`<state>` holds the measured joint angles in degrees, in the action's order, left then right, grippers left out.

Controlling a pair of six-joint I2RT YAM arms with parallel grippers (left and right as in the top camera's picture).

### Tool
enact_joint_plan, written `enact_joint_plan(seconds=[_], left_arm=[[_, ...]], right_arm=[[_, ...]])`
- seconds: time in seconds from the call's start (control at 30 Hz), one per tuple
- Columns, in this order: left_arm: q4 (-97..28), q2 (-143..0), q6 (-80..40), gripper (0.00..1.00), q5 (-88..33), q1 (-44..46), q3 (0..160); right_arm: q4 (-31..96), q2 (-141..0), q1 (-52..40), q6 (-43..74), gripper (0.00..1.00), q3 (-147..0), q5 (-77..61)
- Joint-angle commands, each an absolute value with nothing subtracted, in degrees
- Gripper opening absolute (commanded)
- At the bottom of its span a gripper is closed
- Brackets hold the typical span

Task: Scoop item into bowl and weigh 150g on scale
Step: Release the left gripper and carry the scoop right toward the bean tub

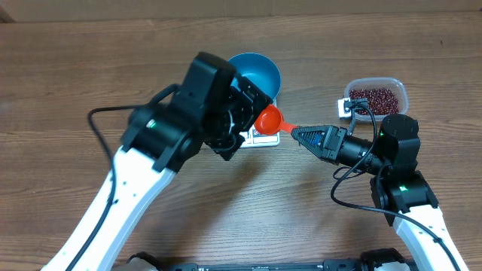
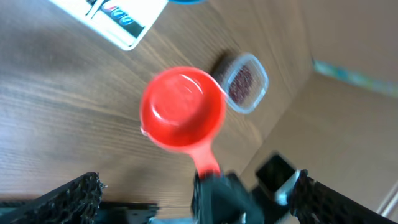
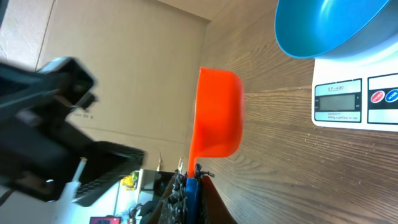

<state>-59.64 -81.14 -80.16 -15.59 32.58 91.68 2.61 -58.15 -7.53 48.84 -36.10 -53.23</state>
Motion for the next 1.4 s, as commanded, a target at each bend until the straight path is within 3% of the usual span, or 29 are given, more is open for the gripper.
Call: enact_joint_plan(seconds=[0.0,0.37,0.5,0.73,0.9,0.93,1.17,1.2,1.23,1.27,1.37], left_arm=[[-59.53,-78.08,-65.06,1.0,-16.1,32.25,92.75],[-65.52,-76.71,-43.44,1.0,-13.43,32.25,92.75],[-69.06,-76.77,-40.91,1.0,-8.93,32.25,92.75],[-72.64,-77.19,-40.49,1.0,-2.83,32.27,92.71],[-72.6,-79.37,-38.5,0.99,-2.07,32.36,92.47],[-72.58,-80.12,-38.52,0.96,-1.91,32.42,92.23],[-71.68,-87.22,-36.69,0.5,-0.84,34.11,91.13],[-71.18,-88.31,-36.14,0.38,-0.89,34.24,91.13],[-70.52,-89.47,-35.68,0.16,-0.89,34.41,91.13],[-69.8,-90.65,-35.11,0.04,-0.89,34.54,91.13],[-67.24,-93.49,-32.16,0.04,-0.86,35.03,91.13]], right_arm=[[2.26,-57.93,-7.75,46.83,0.04,-37.87,-52.56],[10.37,-57.36,-6.61,43.33,0.04,-38.46,-46.87],[18.37,-55.51,-5.34,38.92,0.04,-41.04,-43.24],[41.25,-50.94,-5.13,29.93,0.04,-51.57,-24.56],[47.86,-48.31,-5.13,29.71,0.04,-53.8,-15.35],[48.18,-48.12,-5.1,29.71,0.04,-53.8,-14.7],[48.53,-48.05,-5.1,29.74,0.04,-53.8,-13.91],[48.53,-48.07,-5.13,29.74,0.04,-53.8,-13.89],[48.53,-48.07,-5.13,29.71,0.04,-53.8,-13.89],[48.53,-48.05,-5.13,29.74,0.04,-53.8,-13.89],[48.56,-48.07,-5.13,29.8,0.04,-53.8,-13.63]])
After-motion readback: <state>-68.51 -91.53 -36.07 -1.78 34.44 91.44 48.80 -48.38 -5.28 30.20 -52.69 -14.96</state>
